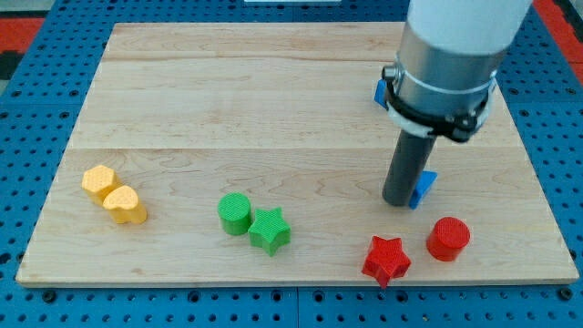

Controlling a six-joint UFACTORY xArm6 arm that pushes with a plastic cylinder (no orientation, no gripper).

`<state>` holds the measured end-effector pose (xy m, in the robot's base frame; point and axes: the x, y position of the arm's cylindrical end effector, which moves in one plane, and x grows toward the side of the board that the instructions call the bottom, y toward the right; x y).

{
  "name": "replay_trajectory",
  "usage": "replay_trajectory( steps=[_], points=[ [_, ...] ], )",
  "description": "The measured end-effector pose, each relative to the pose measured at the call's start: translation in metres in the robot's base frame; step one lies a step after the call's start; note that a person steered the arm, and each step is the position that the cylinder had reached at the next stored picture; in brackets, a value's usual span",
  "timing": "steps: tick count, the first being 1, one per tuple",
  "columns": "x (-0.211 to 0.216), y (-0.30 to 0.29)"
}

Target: Push the triangle into the cube

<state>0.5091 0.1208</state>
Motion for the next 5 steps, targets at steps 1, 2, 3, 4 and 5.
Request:
replay_trajectory(
  steps=[1,2,3,4,5],
  points=[
    [-0.002,-0.036],
    [0.017,-0.058],
    [0.017,-0.06],
    [0.017,-0.048],
    [0.026,-0.013]
  ],
)
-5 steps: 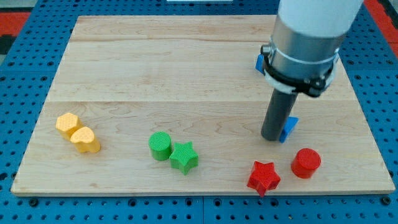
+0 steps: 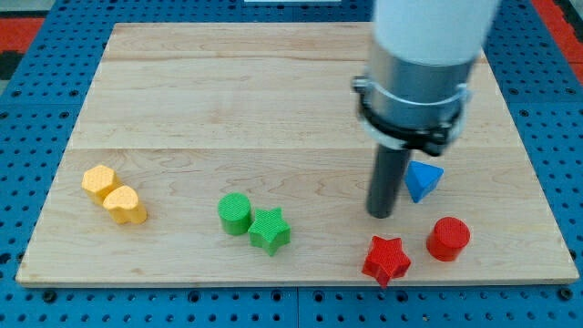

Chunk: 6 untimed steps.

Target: Push the triangle into the cube

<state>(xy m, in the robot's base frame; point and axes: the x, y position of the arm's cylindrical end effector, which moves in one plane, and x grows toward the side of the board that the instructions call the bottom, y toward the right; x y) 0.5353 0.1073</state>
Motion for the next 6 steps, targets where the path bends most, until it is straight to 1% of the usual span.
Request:
replay_trajectory(
  steps=[2,3,4,5,6],
  points=[
    [0.016,0.001],
    [-0.004,0.01],
    [-0.008,0.049],
    [-0.023,0.072],
    [-0.057,0.072]
  ],
)
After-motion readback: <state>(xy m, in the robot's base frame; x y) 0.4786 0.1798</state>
